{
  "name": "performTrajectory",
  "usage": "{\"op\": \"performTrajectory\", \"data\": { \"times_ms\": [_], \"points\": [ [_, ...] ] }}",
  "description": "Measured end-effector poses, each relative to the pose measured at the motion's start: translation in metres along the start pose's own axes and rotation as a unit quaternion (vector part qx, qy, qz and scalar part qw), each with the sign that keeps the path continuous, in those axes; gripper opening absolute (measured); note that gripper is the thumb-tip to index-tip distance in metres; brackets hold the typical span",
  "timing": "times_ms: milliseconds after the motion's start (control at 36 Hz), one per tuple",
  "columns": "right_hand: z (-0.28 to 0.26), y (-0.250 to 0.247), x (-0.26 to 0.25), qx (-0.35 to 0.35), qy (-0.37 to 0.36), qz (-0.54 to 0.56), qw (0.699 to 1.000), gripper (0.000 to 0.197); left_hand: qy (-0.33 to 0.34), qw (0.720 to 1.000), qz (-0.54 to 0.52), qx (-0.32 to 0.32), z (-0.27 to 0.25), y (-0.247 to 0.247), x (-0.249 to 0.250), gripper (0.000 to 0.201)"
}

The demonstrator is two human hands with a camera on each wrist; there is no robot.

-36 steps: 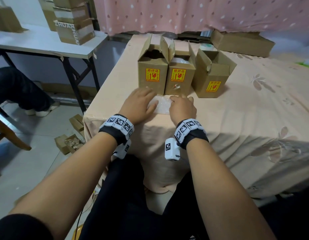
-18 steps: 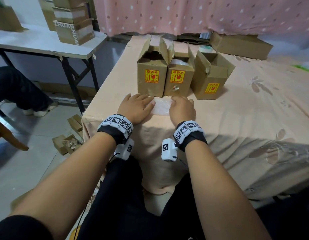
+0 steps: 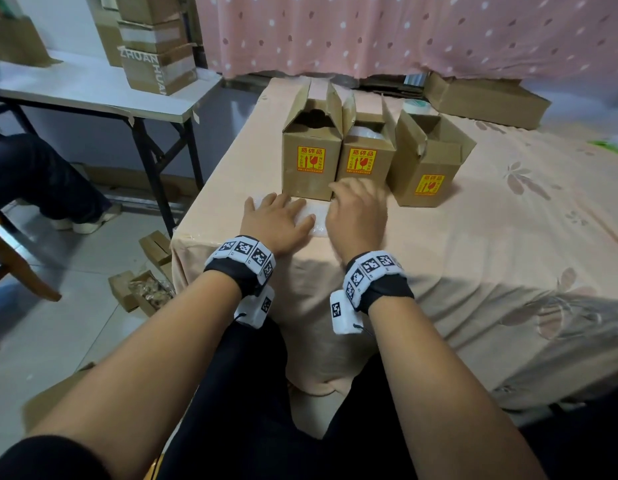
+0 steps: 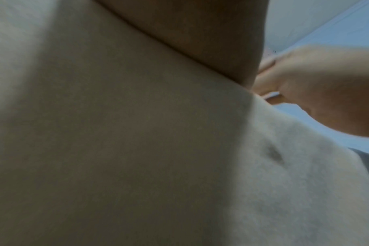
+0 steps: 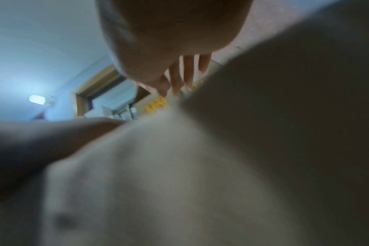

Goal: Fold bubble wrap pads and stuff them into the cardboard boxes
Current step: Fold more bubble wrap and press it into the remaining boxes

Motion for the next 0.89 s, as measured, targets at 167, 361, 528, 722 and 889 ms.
{"op": "performTrajectory", "data": {
  "times_ms": [167,361,528,722,889],
  "points": [
    [-0.001,0.019,-0.032,-0.279,0.033,0.125,0.952,0.038,0.031,0.999,0.025,-0.024,-0.003,-0.005,-0.001,0.069],
    [-0.014,0.023,-0.004,-0.346,0.002,-0.013,0.938,0.052,0.07,0.996,0.008,-0.049,0.003,-0.007,-0.022,0.058],
    [-0.015,0.017,0.02,-0.361,0.072,-0.028,0.929,0.056,0.048,0.998,-0.01,-0.036,0.002,-0.001,-0.035,0.057],
    [-0.02,0.019,0.017,-0.334,0.093,-0.063,0.936,0.056,0.014,1.0,-0.011,-0.015,-0.004,-0.004,-0.028,0.06],
    [-0.019,0.014,0.007,-0.306,0.035,-0.101,0.946,0.063,0.022,0.999,0.003,-0.024,0.0,0.002,-0.032,0.079]
  ]
}}
Point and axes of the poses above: each hand's wrist, its own z-axis towards the middle knuckle, its own y-axis out of the palm, x = y × z, the point moved 1 cm from there along z, towards the middle knuckle, and after that the axes turned 6 degrees about x, right-handed, at the moved point
